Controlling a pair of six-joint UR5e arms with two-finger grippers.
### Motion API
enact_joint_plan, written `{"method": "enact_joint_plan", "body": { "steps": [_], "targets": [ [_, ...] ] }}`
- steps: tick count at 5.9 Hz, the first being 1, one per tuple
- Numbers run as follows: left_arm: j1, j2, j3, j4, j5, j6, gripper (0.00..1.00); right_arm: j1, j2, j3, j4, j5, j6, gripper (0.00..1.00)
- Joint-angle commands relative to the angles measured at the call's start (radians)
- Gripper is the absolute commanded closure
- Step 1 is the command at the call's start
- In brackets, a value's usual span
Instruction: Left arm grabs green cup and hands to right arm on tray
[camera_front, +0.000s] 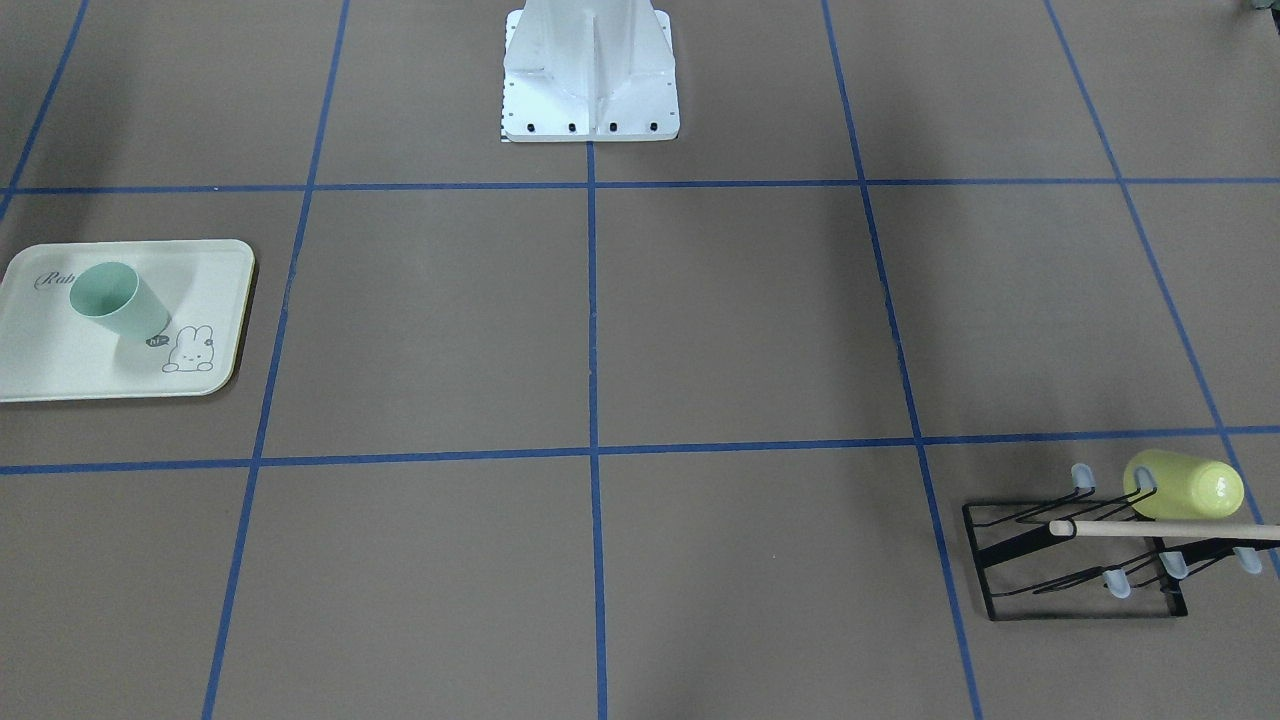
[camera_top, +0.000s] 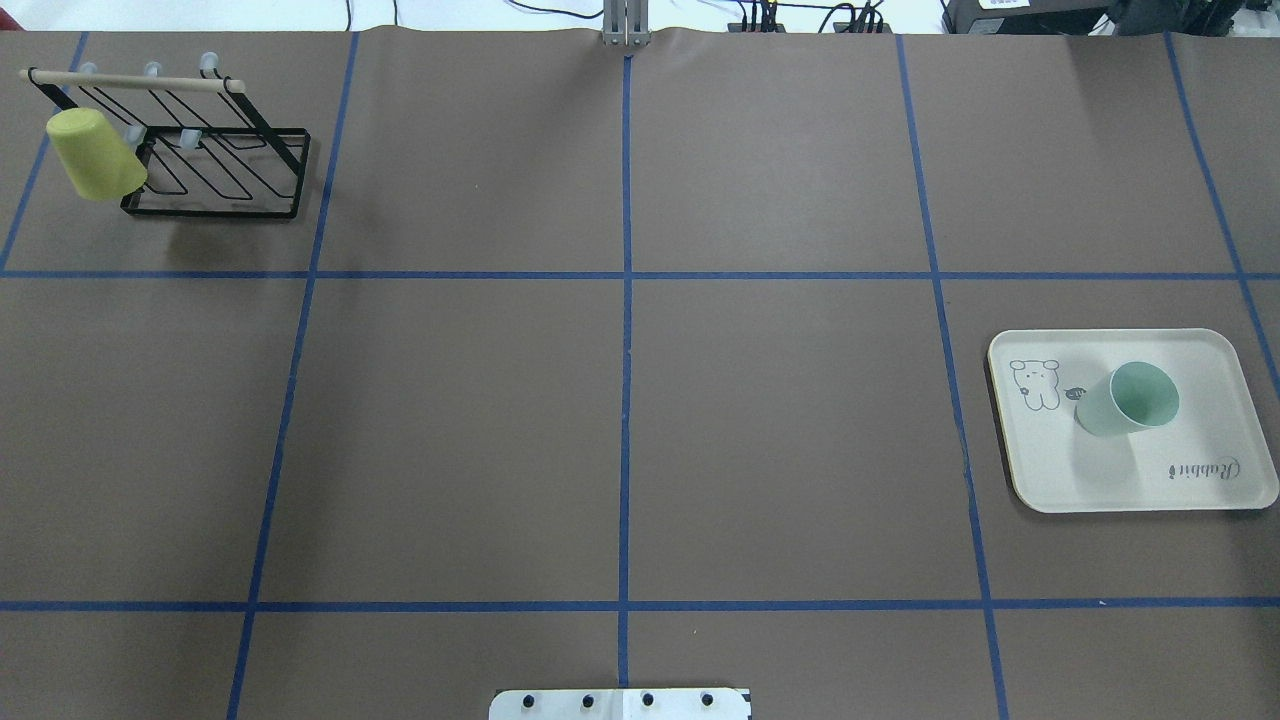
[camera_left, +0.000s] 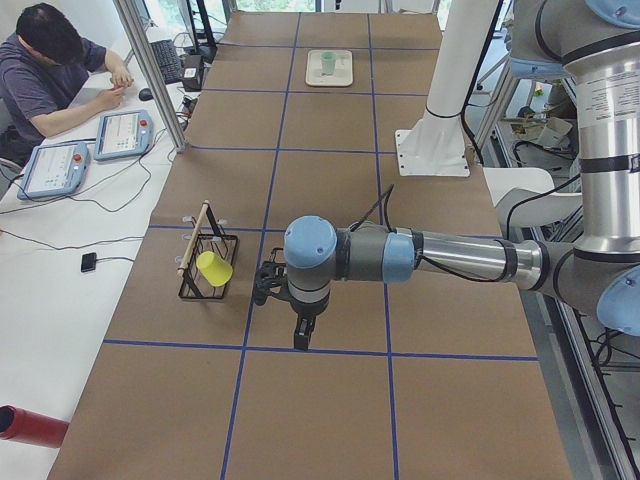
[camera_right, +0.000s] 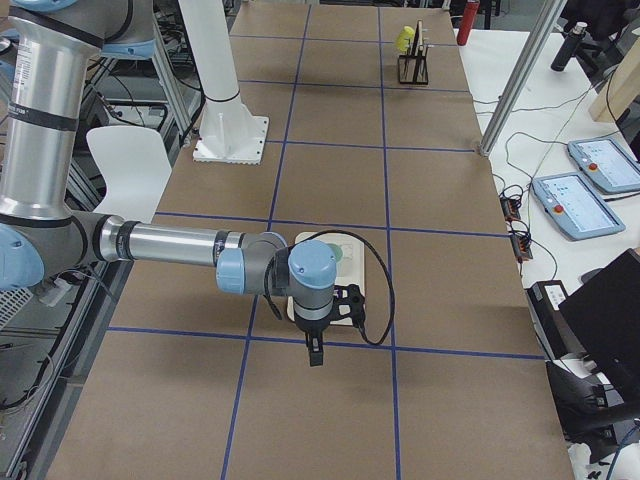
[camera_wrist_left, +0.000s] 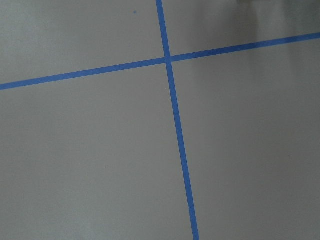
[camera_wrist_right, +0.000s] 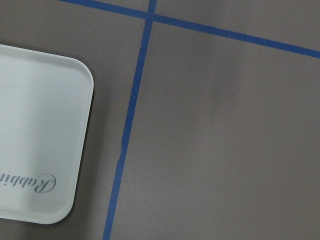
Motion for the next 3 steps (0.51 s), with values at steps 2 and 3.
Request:
{"method": "enact_joint_plan", "body": {
  "steps": [2,3],
  "targets": [
    [0.001,0.023,0.015,-0.032,0.005,0.004,0.0,0.001,0.009,0.007,0.008,0.004,0.005,0.0],
    [0.001,0.03,0.014,-0.033,0.003,0.004,0.0,0.001,0.006,0.007,0.005,0.006,-0.001,0.0]
  ]
}}
